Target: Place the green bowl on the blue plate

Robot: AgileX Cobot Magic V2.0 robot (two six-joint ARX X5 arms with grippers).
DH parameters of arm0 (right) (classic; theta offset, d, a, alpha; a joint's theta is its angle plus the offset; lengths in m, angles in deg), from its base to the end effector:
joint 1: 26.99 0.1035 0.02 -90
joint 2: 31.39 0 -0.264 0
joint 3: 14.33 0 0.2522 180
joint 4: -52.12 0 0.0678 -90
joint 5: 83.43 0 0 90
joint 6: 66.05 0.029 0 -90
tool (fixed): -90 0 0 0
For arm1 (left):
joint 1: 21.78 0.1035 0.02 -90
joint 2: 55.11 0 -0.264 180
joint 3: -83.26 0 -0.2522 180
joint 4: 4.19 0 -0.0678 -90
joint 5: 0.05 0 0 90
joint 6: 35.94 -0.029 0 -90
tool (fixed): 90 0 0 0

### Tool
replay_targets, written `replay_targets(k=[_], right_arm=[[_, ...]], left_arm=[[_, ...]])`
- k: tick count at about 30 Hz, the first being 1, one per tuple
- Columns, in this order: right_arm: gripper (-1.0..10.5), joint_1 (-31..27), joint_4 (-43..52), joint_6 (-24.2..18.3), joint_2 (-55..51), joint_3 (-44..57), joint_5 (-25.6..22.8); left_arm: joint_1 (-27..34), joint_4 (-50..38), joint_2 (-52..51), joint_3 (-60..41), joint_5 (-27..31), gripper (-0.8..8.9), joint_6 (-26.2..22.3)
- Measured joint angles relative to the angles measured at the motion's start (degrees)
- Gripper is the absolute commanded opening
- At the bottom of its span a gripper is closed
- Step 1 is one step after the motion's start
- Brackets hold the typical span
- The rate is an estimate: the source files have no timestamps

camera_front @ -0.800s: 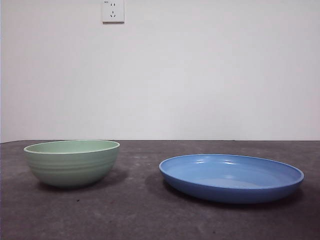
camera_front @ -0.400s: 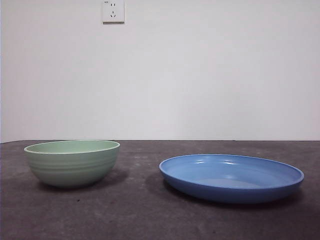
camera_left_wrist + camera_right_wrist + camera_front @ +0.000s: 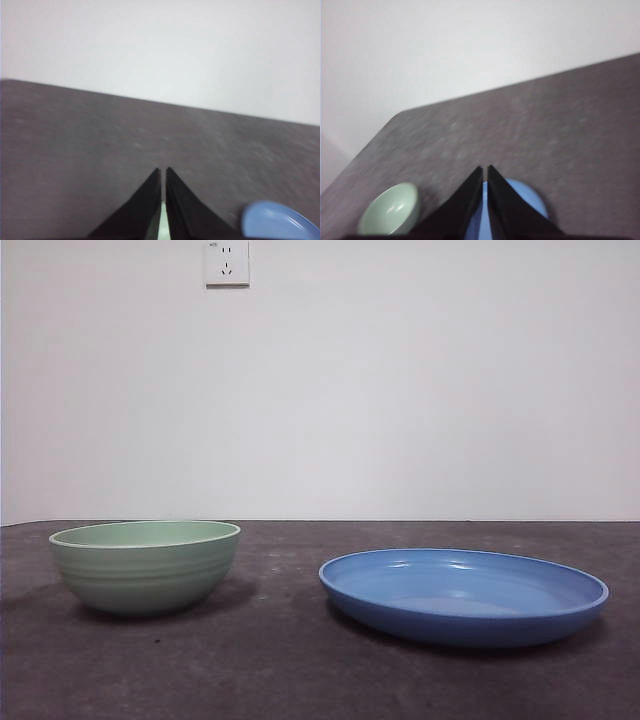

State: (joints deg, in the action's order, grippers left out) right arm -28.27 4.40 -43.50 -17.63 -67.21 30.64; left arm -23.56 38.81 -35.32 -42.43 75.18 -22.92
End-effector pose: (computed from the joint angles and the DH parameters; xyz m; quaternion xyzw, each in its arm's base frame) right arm 0.0527 0.0107 0.3113 0.2073 0.1103 0.1789 0.9554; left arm 0.0739 -0.0097 0.3217 -0.1202 0.0893 -0.1343 0.9796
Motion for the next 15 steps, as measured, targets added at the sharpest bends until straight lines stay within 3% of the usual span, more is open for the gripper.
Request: replay_targets(k=[7, 11, 15], right_arm=[[0.1, 0.0, -8.3, -4.3, 8.9, -9.9, 5.9], [0.1, 1.6, -11.4, -6.9, 13.6, -14.1, 6.3], [0.1, 7.4, -13.4, -9.3, 17.3, -16.5, 6.3]], left_arm=[[-0.9, 10.1, 7.5, 8.1, -9.8, 0.17, -0.2], [-3.4, 13.5, 10.6, 11.5, -10.6, 0.17, -1.2], [-6.5, 18.4, 14.4, 15.2, -10.9, 0.16, -3.2]])
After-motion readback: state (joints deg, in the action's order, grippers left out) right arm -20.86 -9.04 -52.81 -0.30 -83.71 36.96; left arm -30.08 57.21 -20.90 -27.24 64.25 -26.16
